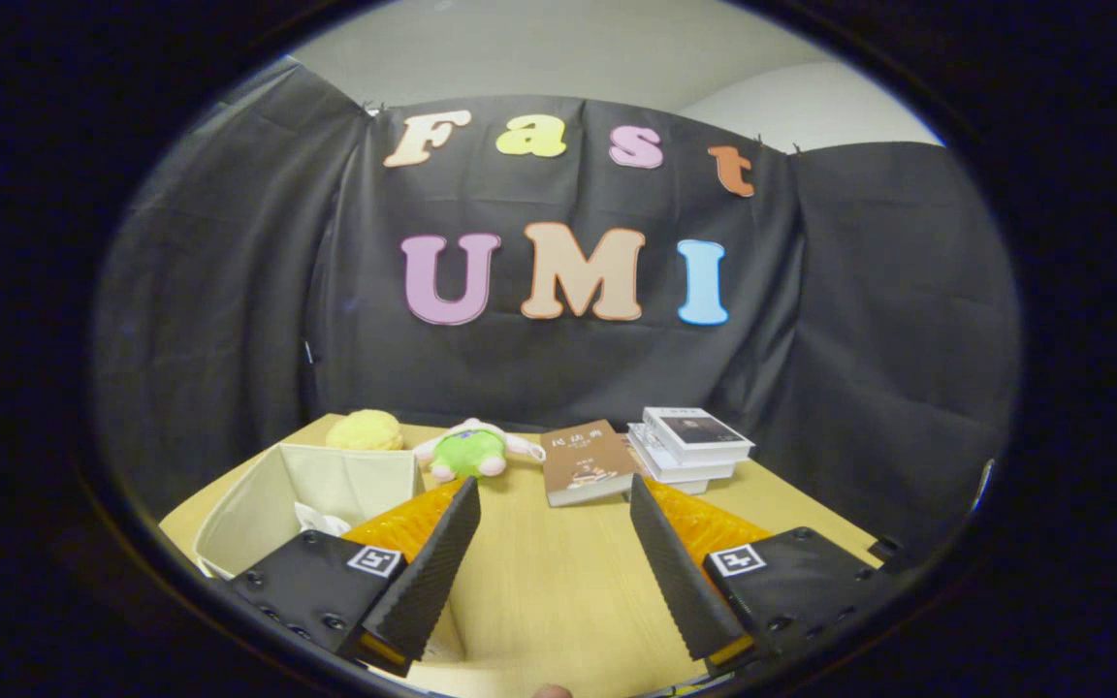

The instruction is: Open the storage box then place both shoes into the box .Put the left shoe in first, then the right shoe, with the right side of both shoes facing outward in a uniform manner.

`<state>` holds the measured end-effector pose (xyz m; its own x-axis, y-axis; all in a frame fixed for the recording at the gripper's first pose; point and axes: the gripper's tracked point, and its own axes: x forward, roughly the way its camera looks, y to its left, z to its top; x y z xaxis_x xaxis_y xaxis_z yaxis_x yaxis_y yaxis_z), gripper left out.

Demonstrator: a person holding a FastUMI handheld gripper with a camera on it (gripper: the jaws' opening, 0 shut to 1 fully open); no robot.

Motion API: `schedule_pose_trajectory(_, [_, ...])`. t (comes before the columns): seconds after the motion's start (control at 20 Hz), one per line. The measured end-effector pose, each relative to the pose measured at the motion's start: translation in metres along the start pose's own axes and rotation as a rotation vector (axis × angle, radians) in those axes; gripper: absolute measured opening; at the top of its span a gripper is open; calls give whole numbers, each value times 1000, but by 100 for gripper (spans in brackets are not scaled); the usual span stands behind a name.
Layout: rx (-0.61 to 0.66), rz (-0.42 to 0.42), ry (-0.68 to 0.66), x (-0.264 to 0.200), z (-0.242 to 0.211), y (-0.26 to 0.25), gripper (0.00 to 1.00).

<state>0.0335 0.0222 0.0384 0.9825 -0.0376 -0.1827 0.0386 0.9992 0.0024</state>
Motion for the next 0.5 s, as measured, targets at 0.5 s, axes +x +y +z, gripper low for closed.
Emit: schedule_pose_trajectory(0.5, [78,148,-172,-39,-4,10,99])
